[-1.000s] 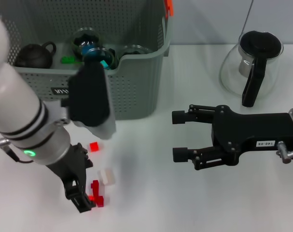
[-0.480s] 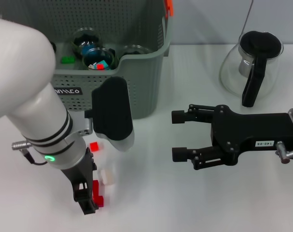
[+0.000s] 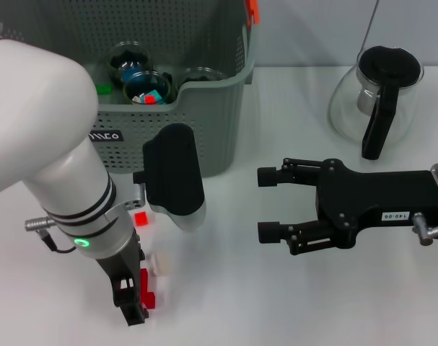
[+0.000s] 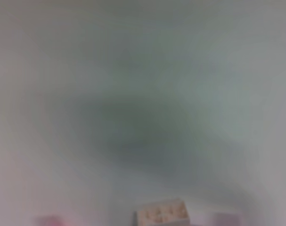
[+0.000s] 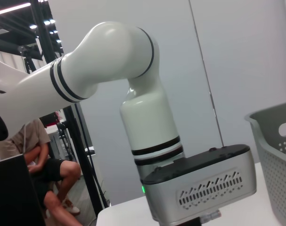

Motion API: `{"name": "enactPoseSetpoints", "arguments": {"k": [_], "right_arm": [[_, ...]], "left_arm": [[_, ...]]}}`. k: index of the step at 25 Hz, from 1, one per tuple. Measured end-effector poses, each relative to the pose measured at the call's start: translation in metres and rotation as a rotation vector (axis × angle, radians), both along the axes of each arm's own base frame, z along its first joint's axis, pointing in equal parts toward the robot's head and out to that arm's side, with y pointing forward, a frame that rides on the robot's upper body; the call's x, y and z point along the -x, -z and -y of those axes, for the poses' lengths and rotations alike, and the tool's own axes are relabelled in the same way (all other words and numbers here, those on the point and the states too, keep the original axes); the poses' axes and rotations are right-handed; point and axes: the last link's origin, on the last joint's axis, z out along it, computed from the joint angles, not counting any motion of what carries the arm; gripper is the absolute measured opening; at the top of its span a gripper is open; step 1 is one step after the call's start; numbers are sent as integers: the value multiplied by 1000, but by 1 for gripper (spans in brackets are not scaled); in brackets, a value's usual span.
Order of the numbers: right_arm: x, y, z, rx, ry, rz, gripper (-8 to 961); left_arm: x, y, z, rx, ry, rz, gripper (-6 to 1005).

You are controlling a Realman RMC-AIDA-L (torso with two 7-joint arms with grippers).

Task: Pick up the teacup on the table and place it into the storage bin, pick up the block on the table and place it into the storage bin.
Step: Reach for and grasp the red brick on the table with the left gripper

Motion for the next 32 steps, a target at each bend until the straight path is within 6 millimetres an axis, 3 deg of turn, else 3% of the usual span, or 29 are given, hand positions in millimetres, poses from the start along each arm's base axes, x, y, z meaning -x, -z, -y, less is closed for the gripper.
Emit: {"name": "enactPoseSetpoints", "arguments": {"k": [32], "right_arm": [[0, 1, -3, -10, 17, 1, 945]], "left_arm": [[-4, 11, -3, 16, 3, -20, 933]]}}
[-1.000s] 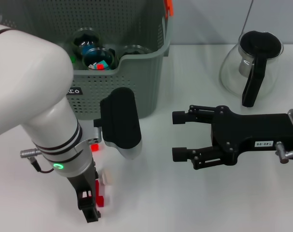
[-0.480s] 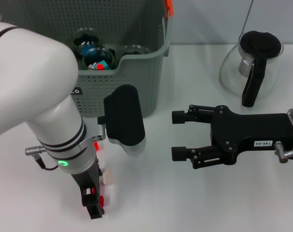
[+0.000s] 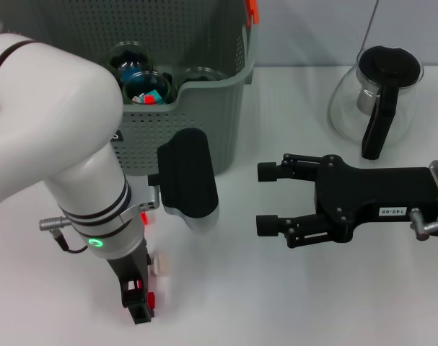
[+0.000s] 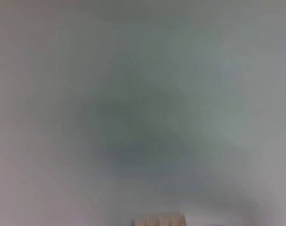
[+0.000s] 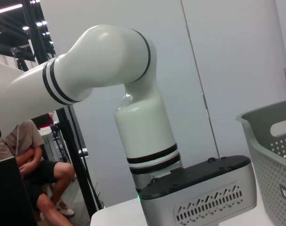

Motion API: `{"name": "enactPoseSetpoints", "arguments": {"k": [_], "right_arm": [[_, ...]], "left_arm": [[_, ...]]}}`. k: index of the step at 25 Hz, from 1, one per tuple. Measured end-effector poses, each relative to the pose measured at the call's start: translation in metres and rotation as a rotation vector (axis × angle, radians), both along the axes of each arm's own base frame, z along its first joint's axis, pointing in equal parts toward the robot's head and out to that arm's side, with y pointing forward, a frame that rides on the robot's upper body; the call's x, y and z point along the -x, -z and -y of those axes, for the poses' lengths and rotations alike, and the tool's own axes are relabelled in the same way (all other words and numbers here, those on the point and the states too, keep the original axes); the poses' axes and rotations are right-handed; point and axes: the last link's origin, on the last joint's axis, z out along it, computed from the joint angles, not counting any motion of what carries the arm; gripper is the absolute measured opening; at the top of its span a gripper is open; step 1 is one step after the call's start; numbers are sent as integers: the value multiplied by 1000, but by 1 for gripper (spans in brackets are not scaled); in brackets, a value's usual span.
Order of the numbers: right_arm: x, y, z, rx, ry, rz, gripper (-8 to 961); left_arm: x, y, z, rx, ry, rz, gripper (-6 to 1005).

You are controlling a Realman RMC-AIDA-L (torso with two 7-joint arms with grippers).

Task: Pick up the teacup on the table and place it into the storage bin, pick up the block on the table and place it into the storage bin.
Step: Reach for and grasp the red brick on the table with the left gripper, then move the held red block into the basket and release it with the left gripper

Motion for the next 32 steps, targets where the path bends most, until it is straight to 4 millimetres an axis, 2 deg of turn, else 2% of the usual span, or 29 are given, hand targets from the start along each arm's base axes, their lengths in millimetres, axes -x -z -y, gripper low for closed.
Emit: {"name": "enactPoseSetpoints", "arguments": {"k": [3, 9, 14, 18, 21, 26, 29, 32], "right_arm": [[0, 0, 0, -3, 2, -1, 945], [0, -1, -1, -6, 5, -2, 945], [-2, -1, 0, -10, 11, -4, 946], [-4, -4, 0, -17, 14, -5, 946], [-9, -8, 4, -5, 17, -4, 946], [-24, -18, 11, -16, 39, 1, 946], [-33, -23, 14, -26, 59, 6, 946], [-38, -25, 16, -39, 68, 12, 946]], "left_arm": [[0, 0, -1, 6, -10, -15, 932], [-3, -1, -3, -8, -28, -21, 711], [-8, -6, -2, -12, -34, -6, 655], [-15, -22, -1, -85, -80, 48, 622], [-16, -42, -1, -174, -141, 123, 623], [-18, -96, -6, -349, -250, 371, 622], [-23, -141, -11, -481, -251, 564, 628], [-34, -189, -19, -624, -172, 746, 645]]}}
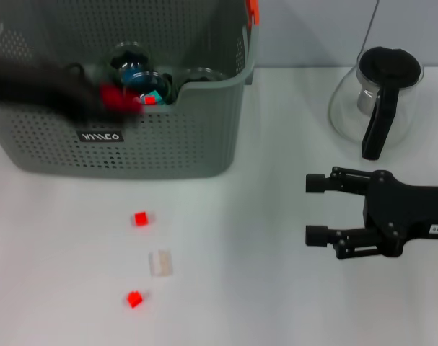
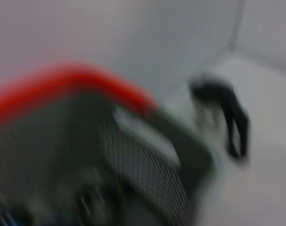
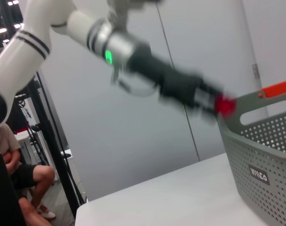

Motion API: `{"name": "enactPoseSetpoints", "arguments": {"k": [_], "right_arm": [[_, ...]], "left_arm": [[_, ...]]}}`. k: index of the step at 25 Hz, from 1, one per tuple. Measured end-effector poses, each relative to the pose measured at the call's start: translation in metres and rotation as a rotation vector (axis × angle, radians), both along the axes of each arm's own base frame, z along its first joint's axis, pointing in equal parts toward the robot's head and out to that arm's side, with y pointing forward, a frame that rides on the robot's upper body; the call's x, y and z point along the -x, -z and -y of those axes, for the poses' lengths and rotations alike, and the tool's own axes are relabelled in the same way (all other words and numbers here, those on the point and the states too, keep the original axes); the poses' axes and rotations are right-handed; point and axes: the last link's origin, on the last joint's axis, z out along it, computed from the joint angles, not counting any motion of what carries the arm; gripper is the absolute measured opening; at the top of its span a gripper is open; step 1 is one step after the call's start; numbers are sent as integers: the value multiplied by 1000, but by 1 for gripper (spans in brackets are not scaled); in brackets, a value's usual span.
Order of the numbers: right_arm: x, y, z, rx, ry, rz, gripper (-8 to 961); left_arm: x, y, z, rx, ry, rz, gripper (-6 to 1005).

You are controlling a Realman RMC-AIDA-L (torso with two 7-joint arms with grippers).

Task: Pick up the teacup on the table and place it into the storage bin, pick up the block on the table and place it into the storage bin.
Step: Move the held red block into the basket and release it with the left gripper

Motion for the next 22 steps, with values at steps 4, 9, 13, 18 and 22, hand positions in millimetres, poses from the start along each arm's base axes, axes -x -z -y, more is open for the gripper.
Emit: {"name": "enactPoseSetpoints", "arguments": {"k": [4, 9, 13, 18, 22], "right_arm": [[0, 1, -1, -1, -8, 11, 946], [3, 5, -1, 13, -22, 22, 946], [4, 8, -1, 21, -23, 30, 946], [5, 8, -2, 22, -23, 28, 946], [6, 7, -4, 17, -25, 26, 946]], "left_arm": [[-17, -43, -28, -179, 63, 98, 668], [-7, -47, -83, -273, -29, 120, 697], [11, -30, -113, -247, -105, 121, 720], [12, -22, -119, -232, -102, 108, 749], [-1, -23, -104, -189, -55, 132, 825]]}}
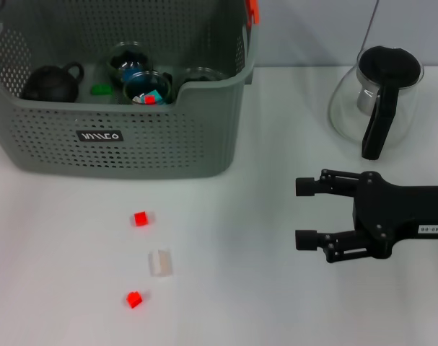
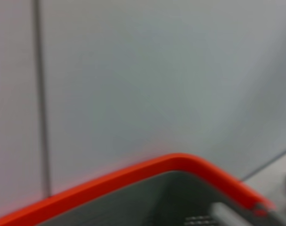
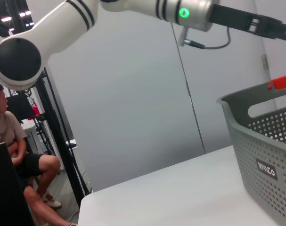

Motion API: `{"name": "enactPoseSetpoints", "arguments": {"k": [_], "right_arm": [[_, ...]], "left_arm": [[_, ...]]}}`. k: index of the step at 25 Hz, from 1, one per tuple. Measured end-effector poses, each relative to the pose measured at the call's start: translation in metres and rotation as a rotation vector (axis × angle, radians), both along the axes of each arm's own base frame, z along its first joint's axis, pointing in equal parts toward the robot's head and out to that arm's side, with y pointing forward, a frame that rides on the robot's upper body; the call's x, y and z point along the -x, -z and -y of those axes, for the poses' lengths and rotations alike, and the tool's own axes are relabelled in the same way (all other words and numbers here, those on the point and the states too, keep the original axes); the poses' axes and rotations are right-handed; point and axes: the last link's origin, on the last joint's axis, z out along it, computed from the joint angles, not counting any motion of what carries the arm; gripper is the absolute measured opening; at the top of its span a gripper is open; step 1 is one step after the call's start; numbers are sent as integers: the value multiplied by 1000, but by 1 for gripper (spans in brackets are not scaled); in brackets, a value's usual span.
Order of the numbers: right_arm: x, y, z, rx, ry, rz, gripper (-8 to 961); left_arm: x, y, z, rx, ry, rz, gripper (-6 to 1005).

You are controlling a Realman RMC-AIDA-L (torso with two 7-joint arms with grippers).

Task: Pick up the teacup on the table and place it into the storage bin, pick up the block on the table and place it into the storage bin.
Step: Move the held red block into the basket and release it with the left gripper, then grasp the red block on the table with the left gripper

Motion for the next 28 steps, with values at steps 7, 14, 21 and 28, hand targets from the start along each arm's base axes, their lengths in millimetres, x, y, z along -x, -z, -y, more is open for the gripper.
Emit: {"name": "enactPoseSetpoints", "arguments": {"k": [7, 14, 21, 28], "right_arm": [[4, 0, -4, -4, -5, 0, 946], [7, 2, -11, -25, 5, 1, 945], [13, 3, -17, -22, 12, 2, 945], [17, 5, -20, -17, 12, 0, 945]], "left_arm": [[-27, -3, 79, 153, 277, 54, 952], [-1, 29, 152, 354, 392, -83, 949], [20, 73, 174, 518, 383, -275, 949], [39, 117, 159, 689, 178, -385, 948]]}}
